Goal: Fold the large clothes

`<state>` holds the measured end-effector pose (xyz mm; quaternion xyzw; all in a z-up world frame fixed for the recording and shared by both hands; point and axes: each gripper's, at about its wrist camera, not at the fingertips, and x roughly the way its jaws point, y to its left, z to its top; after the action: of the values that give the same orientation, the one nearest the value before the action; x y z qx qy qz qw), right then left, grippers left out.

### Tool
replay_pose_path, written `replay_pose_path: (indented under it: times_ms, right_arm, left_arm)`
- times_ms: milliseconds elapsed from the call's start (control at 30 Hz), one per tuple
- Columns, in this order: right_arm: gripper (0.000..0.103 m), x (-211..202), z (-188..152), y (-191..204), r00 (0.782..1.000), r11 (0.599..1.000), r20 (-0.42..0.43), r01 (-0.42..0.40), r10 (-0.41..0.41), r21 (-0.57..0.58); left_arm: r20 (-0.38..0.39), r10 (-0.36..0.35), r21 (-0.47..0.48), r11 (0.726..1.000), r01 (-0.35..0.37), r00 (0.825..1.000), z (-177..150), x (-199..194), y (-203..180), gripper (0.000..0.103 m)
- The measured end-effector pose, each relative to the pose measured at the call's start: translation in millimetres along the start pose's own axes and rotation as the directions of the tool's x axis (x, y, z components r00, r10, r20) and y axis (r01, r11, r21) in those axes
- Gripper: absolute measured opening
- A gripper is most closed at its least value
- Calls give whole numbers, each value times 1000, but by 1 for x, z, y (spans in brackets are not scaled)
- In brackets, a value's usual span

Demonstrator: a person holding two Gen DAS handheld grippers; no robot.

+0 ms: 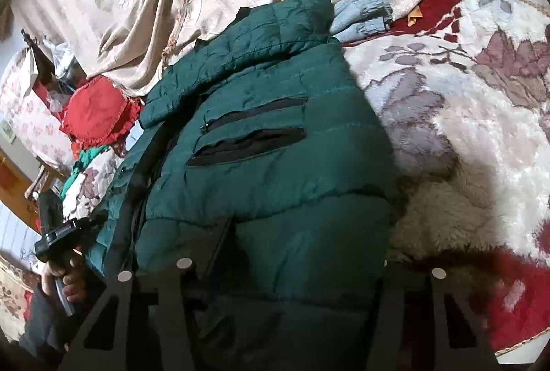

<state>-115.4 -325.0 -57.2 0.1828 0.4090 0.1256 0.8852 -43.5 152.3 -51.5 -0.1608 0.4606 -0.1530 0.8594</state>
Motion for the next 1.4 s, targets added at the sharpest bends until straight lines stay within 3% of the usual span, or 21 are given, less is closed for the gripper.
replay_pose_path:
  times_ms: [100,233,267,300,333,400,533,700,733,767,833,900,1067,1133,1267,1333,1400]
  right_arm:
    - [54,-1,-4,-3,1000,1000,27,-3,3,14]
    - [54,-4,-6,-8,999,997,34,-22,20,68]
    - [50,-7,-3,-6,999,997,23,-31,29,65]
    - [37,-11,-1,-4,998,997,34,-57,55,52]
    - [32,-15,0,-2,997,997,48,-67,65,40]
    - [28,-21,2,0,995,997,73,-76,75,19]
    - [29,-3,-4,-5,999,998,-8,-42,43,44]
    - [30,-3,-2,-2,999,999,-7,-41,41,32]
    - [25,-6,-1,2,999,999,3,-40,40,12]
    - [22,-11,0,8,999,999,23,-45,46,-24]
    - [17,-21,1,20,998,996,57,-28,33,-87]
    - [17,-26,0,27,998,993,64,-8,16,-121]
    - [17,-26,-8,25,999,990,36,38,-34,-137]
    - [17,-20,-7,18,1000,994,9,31,-30,-107]
    - [22,-15,-8,6,1000,999,-15,15,-16,-51]
    - [37,-12,-10,5,999,998,-27,30,-31,-48]
    - [41,-9,-13,4,999,998,-35,36,-38,-48]
  left_arm:
    - [15,11,6,1000,-11,1000,-1,2,-5,67]
    - [41,23,-12,1000,-23,999,-3,1,-7,68]
    - [49,22,-23,1000,-21,999,-3,0,-5,68]
    - [60,25,-35,999,-22,998,-2,-1,-4,68]
    - [64,28,-44,999,-25,998,-2,-2,-3,68]
    - [36,25,-29,999,-24,999,-1,-1,-5,67]
    - [24,61,8,998,-61,998,-3,2,-10,68]
    - [13,68,22,997,-68,998,-3,7,-13,76]
    - [13,73,27,997,-73,997,-3,7,-14,76]
    - [13,75,30,997,-76,997,-4,6,-15,75]
    - [28,86,26,996,-87,996,-5,1,-15,46]
    - [35,79,1,997,-79,996,-5,-8,-11,31]
    - [9,64,-2,998,-64,998,-8,-17,-7,29]
    - [1,88,1,996,-88,996,-8,-13,-6,41]
    - [0,130,20,991,-130,992,-9,-6,-10,51]
    - [10,151,43,988,-151,989,-11,-5,-14,55]
    - [30,177,60,982,-179,984,-14,-5,-17,57]
